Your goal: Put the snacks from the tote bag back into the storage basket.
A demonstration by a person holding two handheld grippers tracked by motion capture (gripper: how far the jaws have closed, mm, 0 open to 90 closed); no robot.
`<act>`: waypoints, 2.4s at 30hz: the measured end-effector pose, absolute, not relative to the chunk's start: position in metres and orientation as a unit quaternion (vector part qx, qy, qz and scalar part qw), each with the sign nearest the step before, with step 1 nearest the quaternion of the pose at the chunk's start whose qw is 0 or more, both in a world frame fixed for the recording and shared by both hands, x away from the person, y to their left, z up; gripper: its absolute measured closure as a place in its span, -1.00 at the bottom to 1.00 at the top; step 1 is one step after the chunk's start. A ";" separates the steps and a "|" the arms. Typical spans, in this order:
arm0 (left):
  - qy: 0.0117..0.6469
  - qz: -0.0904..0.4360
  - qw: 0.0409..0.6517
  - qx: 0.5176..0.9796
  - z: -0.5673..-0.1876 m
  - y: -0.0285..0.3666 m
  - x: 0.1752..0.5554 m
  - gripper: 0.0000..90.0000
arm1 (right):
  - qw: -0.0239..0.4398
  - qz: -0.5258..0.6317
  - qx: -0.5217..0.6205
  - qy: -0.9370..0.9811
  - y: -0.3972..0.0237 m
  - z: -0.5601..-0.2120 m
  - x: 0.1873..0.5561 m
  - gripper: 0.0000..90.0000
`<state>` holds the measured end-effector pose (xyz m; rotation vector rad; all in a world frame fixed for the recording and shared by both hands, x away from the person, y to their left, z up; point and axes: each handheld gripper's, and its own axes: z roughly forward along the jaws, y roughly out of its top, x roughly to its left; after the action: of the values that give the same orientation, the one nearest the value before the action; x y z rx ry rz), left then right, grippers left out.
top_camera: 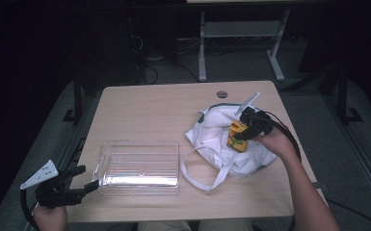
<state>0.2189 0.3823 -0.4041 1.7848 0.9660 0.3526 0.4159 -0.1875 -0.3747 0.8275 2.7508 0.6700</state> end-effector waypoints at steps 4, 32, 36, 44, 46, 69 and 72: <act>0.402 0.146 0.515 0.742 -0.404 0.381 0.219 -0.72 | 0.095 0.234 0.283 0.925 -0.191 -0.368 0.414 0.13; 0.404 0.149 0.515 0.742 -0.404 0.383 0.218 -0.72 | 0.094 0.246 0.236 0.935 -0.178 -0.321 0.387 0.14; 0.404 0.148 0.515 0.741 -0.404 0.383 0.218 -0.72 | 0.092 0.253 0.242 0.932 -0.178 -0.316 0.382 0.15; 0.405 0.149 0.514 0.742 -0.404 0.383 0.218 -0.72 | 0.093 0.254 0.228 0.935 -0.176 -0.309 0.372 0.15; 0.405 0.149 0.513 0.742 -0.404 0.384 0.218 -0.72 | 0.093 0.256 0.223 0.936 -0.176 -0.308 0.370 0.15; 0.405 0.151 0.512 0.743 -0.403 0.384 0.217 -0.72 | 0.093 0.269 0.188 0.940 -0.155 -0.285 0.350 0.15; 0.403 0.153 0.511 0.743 -0.404 0.384 0.218 -0.72 | 0.089 0.272 0.184 0.940 -0.149 -0.283 0.348 0.15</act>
<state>0.2176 0.3845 -0.4035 1.7893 0.9707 0.3675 0.3476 -0.1487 -0.2825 0.5465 2.7973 0.8076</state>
